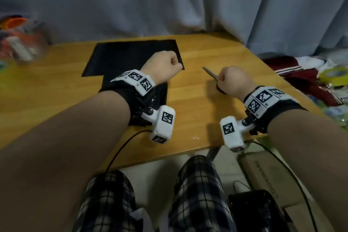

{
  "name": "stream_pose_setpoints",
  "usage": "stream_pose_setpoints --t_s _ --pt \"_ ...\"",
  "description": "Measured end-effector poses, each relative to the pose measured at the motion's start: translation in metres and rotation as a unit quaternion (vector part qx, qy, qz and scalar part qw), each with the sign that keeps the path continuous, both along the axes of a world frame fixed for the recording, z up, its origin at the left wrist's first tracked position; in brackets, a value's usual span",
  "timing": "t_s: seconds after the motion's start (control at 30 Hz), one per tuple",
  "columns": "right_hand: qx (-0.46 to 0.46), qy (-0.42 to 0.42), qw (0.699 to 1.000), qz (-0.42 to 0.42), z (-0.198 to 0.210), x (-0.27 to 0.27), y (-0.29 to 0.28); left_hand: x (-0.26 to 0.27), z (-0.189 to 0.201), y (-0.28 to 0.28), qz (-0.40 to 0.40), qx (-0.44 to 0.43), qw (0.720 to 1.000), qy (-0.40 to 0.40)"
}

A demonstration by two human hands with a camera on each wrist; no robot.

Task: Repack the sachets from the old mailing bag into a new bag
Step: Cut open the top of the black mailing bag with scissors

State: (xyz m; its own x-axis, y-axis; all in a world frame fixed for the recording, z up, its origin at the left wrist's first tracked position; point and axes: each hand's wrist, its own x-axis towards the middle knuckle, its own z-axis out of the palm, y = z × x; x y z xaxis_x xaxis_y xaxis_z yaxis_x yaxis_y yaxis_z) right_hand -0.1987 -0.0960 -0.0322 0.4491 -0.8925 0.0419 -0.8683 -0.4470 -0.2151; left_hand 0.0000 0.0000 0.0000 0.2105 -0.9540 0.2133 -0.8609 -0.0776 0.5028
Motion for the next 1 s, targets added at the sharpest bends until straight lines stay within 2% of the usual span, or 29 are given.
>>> stream_pose_setpoints --t_s 0.13,0.37,0.43,0.5,0.6,0.7,0.9,1.0 --pt "0.024 -0.007 0.998 -0.064 -0.019 -0.013 -0.004 -0.004 -0.021 -0.005 0.004 0.032 0.999 0.007" --pt "0.064 -0.014 0.995 -0.072 -0.007 0.011 0.006 -0.006 -0.025 -0.003 0.0 0.019 1.0 0.004" --pt "0.063 -0.048 0.996 -0.051 -0.005 0.018 0.013 0.0 -0.022 0.002 0.004 0.015 1.0 0.005" --pt "0.063 -0.121 0.99 -0.041 -0.004 0.025 0.021 0.011 -0.016 0.011 0.017 0.011 1.0 0.0" --pt "0.084 -0.238 0.967 -0.044 -0.001 0.038 0.03 0.033 -0.007 0.028 0.038 0.001 0.999 0.001" --pt "0.145 -0.322 0.935 -0.042 0.005 0.053 0.036 0.056 0.001 0.047 0.059 -0.001 0.998 0.007" --pt "0.219 -0.36 0.906 -0.027 0.007 0.086 0.037 0.102 -0.006 0.068 0.119 0.027 0.992 0.024" --pt "0.227 -0.37 0.9 -0.037 0.007 0.103 0.03 0.126 -0.015 0.065 0.173 0.078 0.982 0.022"
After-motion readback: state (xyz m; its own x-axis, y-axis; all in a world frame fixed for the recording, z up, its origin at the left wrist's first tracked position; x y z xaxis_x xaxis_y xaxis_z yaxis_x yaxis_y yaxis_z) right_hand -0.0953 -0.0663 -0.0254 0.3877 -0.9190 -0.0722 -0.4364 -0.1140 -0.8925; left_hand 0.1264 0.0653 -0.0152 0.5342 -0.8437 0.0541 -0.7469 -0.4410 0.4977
